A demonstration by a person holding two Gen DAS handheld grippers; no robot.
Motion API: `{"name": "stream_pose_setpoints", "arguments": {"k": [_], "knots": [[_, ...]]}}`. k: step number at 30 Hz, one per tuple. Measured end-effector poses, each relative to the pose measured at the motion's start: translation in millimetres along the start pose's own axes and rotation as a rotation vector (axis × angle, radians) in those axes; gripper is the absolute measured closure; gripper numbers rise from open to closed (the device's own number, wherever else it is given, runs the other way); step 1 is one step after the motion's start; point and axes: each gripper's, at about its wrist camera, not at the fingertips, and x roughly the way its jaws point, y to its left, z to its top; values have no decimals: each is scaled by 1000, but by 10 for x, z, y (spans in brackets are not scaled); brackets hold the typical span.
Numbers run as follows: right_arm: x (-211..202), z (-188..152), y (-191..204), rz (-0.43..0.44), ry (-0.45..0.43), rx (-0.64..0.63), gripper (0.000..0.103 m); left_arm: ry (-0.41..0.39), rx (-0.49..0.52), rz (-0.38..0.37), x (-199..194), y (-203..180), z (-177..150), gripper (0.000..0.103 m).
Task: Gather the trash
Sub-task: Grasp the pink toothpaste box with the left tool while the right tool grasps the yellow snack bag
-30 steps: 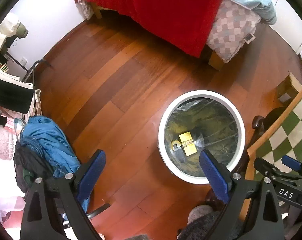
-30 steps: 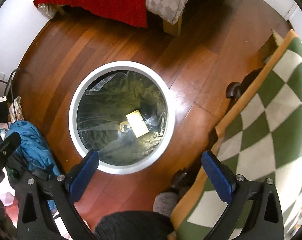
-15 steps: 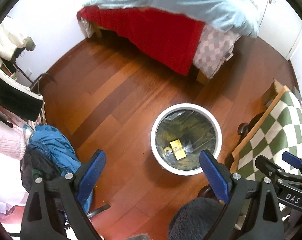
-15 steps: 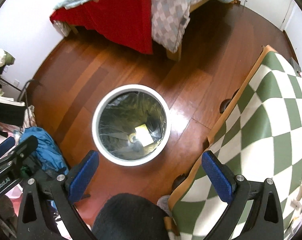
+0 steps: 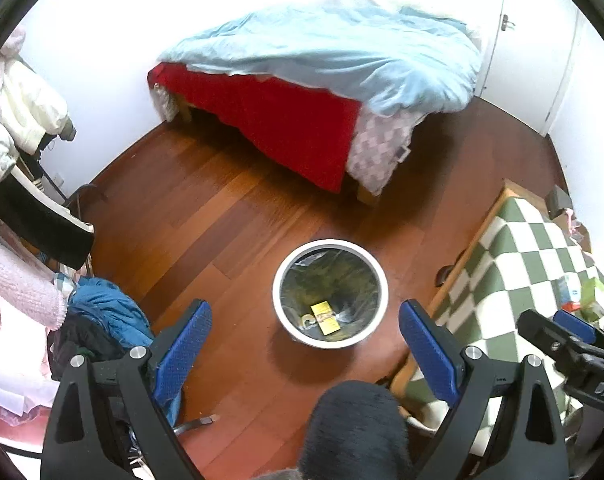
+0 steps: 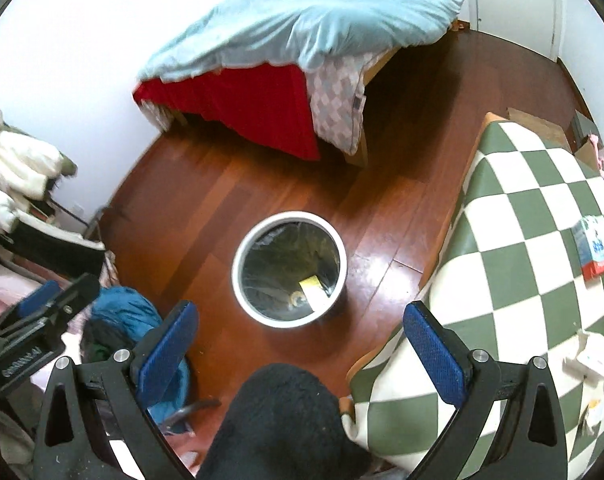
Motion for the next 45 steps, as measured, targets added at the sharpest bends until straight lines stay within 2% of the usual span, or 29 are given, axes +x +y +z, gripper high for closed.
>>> {"name": "stream_pose_setpoints", "arguments": {"k": [5,10,14,18,21,22,24,26,30,34,36,37,38,42,45], "knots": [[-493,-173,-344,45,-50,94,0,-17,41,-25,-202,-437,-73,8],[-884,-502,-1080,15,-66,232,0,17,165,-87,-70,-1231,-242,8],[-1114,-909,-1960,-109,-66,398,0,97,271,-156,204,-2080,-514,8],[-1317,-1320,-2908,-250,-68,571,0,142,410,-195,396,-2947,-785,8],[-1412,-1532,-3575,-330,-59,657,0,157,502,-215,523,-3433,-919,8],[-1422,-1594,-3787,-355,-56,677,2,162,538,-223,573,-3595,-967,8],[-1400,-1689,-4201,-411,-31,699,15,163,586,-223,650,-3805,-1021,8],[-1379,-1753,-4519,-431,-13,707,19,173,630,-221,758,-3998,-1060,8],[-1267,-1721,-4891,-463,15,687,19,198,666,-237,873,-4166,-1067,8],[-1053,-1663,-5130,-428,48,709,19,180,730,-300,749,-4278,-1086,8],[-958,-1699,-5202,-377,50,753,26,144,836,-334,608,-4381,-1170,8],[-961,-1698,-5201,-393,34,745,44,133,878,-344,563,-4419,-1202,8],[-984,-1711,-5177,-392,30,731,47,122,932,-359,514,-4475,-1246,8],[-1130,-1948,-5172,-339,36,808,48,135,1207,-401,454,-4734,-1511,8],[-1289,-2238,-5099,-360,63,832,48,161,1403,-400,526,-4946,-1734,8]]}}
